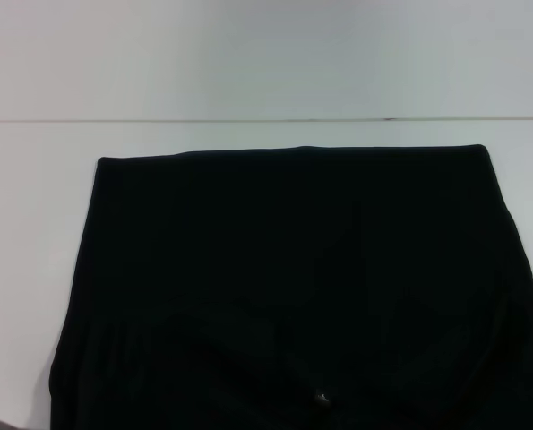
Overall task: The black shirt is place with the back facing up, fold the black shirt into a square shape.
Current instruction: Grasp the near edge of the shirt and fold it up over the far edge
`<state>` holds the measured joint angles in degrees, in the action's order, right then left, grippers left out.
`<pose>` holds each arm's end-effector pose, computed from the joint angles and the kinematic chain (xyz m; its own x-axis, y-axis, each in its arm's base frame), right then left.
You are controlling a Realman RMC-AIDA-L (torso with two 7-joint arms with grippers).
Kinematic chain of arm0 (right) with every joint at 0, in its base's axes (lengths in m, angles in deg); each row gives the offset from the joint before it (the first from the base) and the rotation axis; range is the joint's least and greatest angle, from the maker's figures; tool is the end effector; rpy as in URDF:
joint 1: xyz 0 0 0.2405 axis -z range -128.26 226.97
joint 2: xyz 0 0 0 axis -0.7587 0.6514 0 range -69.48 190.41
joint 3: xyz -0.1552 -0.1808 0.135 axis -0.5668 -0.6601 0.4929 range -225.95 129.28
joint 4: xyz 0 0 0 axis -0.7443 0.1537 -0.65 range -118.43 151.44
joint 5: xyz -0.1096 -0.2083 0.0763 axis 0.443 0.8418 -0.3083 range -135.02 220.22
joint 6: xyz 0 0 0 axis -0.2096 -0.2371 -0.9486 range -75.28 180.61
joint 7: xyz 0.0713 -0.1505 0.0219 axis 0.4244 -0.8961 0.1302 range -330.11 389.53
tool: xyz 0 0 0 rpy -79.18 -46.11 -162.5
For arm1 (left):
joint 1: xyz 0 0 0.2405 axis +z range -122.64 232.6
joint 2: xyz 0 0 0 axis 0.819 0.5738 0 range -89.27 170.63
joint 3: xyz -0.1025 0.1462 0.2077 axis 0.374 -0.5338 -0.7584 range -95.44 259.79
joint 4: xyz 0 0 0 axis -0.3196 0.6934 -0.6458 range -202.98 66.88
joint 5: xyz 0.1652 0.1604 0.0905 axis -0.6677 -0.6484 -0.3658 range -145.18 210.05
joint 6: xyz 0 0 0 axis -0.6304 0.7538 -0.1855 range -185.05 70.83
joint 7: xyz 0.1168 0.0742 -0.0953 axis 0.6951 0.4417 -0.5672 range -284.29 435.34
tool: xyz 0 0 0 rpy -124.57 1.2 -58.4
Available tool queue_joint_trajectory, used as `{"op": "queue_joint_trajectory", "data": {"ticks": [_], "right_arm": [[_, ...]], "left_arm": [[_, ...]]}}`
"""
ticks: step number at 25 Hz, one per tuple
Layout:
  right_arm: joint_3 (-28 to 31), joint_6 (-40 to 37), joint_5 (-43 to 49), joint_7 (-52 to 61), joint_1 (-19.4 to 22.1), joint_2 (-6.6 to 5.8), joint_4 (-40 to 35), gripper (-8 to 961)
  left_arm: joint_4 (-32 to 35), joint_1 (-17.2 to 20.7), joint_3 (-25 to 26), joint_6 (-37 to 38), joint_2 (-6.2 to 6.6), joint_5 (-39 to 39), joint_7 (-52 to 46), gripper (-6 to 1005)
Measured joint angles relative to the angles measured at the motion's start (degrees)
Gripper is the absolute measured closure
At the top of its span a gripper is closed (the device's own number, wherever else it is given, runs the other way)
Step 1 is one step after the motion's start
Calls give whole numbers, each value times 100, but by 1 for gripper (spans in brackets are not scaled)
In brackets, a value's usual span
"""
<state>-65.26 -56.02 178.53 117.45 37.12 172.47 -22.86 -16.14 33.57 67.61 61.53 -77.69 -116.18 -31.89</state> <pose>0.4252 0.2107 0.0553 0.4999 -0.7409 -0.4485 -0.8300 -0.5578 -0.0036 -0.3722 0.2403 0.0431 0.3747 0.8958 0.2391 0.8917 -0.4188 0.1717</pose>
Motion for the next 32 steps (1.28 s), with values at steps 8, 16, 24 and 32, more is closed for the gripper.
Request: {"op": "queue_joint_trajectory", "data": {"ticks": [8,16,24,32], "right_arm": [[482,300,-31,117,-739,-100,52,845],[557,1628,-41,596,-1778,-127,91,835],[-22,3851,-32,1117,-2669,-106,889,826],[-416,5906,-32,1182,-3422,140,1684,817]], "left_arm": [[-278,-794,437,-326,307,239,-189,964],[-1201,-2058,375,-2363,703,354,-613,963],[-1661,-2522,-532,-4940,613,350,-1067,964],[-1714,-2582,-1102,-6161,407,357,-1243,964]]}}
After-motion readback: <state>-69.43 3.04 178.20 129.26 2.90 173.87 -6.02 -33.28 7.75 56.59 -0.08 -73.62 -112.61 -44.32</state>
